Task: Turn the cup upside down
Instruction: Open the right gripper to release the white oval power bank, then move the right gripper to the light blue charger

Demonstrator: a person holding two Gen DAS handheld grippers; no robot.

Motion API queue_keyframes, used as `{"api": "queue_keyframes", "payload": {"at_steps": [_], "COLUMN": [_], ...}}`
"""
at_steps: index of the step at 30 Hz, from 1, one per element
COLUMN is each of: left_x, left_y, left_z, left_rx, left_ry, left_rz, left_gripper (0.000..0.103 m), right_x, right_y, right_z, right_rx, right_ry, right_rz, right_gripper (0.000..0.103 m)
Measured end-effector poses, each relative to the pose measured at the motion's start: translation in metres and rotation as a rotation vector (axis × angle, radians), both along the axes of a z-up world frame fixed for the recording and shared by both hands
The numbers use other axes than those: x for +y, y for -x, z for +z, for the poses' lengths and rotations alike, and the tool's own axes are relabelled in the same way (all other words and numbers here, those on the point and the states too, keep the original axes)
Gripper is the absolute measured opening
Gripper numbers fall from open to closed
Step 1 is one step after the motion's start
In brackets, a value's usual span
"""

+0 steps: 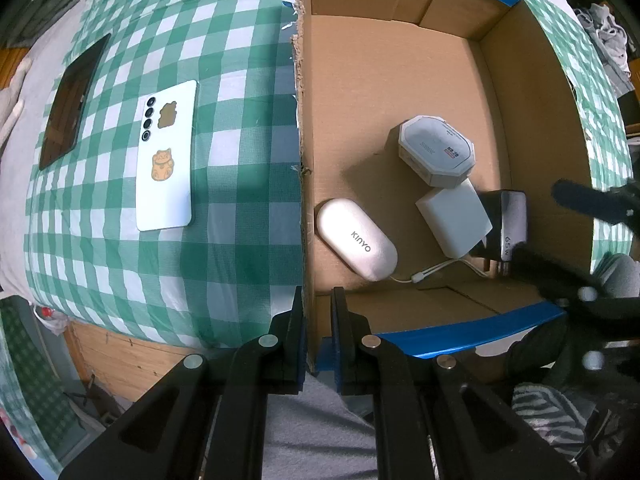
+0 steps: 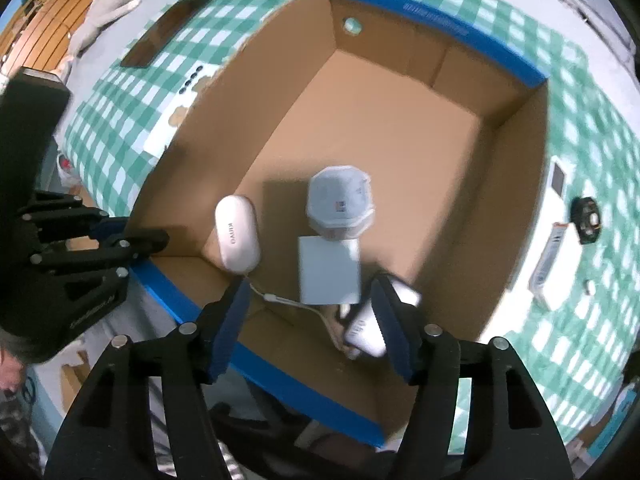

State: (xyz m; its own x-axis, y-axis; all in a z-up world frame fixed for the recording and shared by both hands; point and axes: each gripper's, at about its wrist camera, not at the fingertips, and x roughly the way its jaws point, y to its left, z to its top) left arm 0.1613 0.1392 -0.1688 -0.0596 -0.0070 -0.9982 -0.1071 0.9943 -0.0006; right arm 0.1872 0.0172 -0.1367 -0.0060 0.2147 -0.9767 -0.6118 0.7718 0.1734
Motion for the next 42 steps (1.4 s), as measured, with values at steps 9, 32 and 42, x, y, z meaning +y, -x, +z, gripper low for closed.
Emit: {"api": "queue_keyframes", "payload": {"at_steps": [9,32,42], "left_x": [0.0,0.0,0.0], "left_y": [0.0,0.0,0.0], "left_z": [0.0,0.0,0.0], "left_rx": [0.0,0.0,0.002], "left_ry": [0.001,0.001,-0.001], "left_rz": [0.0,0.003,0.003], "left_gripper": [0.009,0.009,0.009], "right_x": [-0.024,-0.138,-0.158], "right_y": [-0.004,-0.062,-0.068], "right_z": [0.032,0.021,-0.032], "right_rx": [-0.032,-0.003,0.076], "right_ry": [-0.031,0.049,0.061], "right_rz": [-0.01,-0.105,-0.105], "right_gripper": [0.065,0.068,0.068]}}
